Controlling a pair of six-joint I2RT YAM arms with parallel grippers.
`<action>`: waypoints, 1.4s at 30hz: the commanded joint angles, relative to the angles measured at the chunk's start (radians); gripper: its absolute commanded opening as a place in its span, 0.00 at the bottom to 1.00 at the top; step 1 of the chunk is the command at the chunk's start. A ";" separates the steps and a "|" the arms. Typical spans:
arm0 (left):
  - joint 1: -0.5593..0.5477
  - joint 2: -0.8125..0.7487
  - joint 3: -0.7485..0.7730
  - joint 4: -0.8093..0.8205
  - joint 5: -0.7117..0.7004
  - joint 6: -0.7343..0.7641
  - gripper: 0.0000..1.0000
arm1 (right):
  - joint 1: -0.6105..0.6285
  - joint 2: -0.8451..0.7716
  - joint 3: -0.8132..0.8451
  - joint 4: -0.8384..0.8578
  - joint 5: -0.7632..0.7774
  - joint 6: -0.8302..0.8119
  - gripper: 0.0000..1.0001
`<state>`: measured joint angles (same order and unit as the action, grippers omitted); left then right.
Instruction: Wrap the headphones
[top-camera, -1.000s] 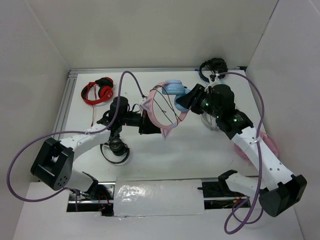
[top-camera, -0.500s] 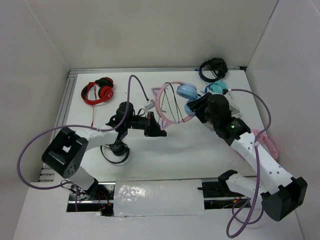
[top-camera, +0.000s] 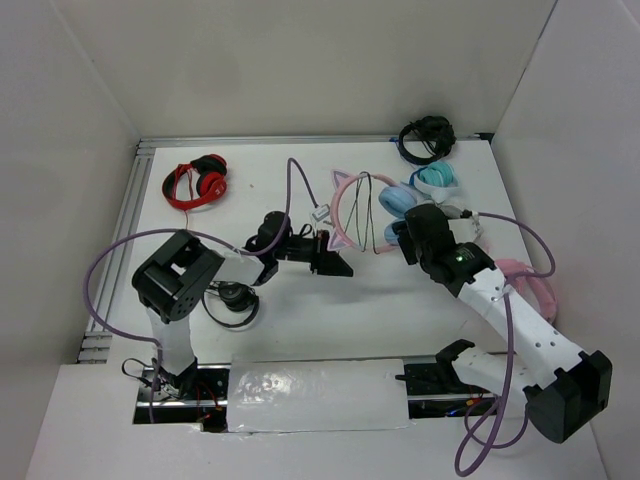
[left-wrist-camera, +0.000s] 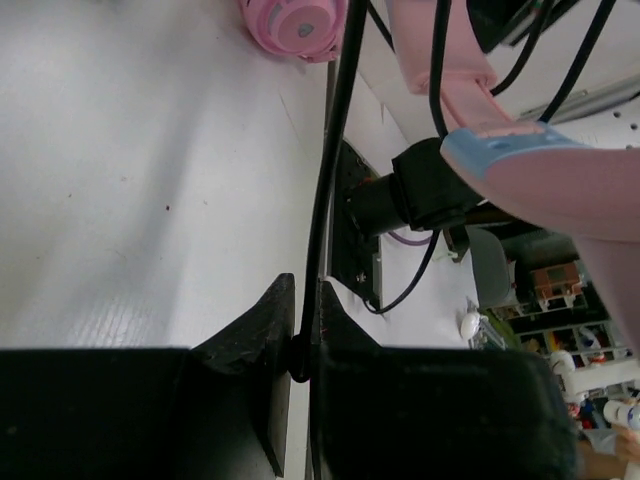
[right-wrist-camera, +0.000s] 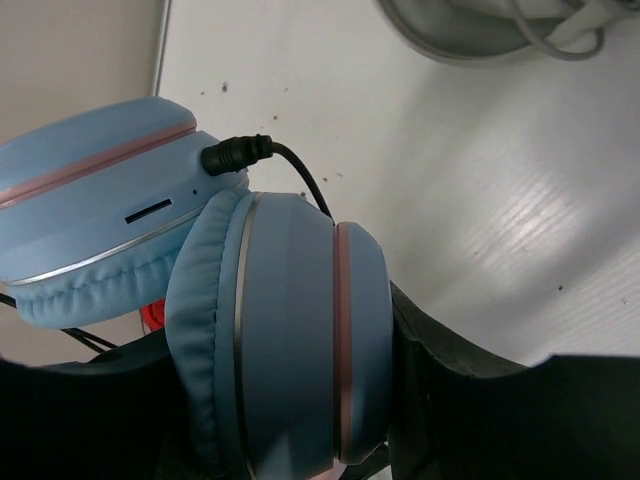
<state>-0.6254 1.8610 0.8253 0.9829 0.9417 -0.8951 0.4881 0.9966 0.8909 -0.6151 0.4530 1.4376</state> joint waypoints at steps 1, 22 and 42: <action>-0.045 0.029 0.028 0.028 -0.012 -0.050 0.00 | -0.002 -0.041 -0.001 0.121 0.136 0.202 0.00; -0.109 0.103 0.143 -0.058 0.014 0.002 0.08 | 0.260 -0.136 0.036 0.016 0.553 0.285 0.00; -0.115 -0.144 0.100 -0.463 -0.133 0.209 0.79 | 0.626 -0.223 0.201 -0.301 0.963 0.267 0.00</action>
<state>-0.7380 1.8122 0.9531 0.6209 0.8734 -0.7609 1.0908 0.8074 1.0367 -0.9092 1.2850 1.7084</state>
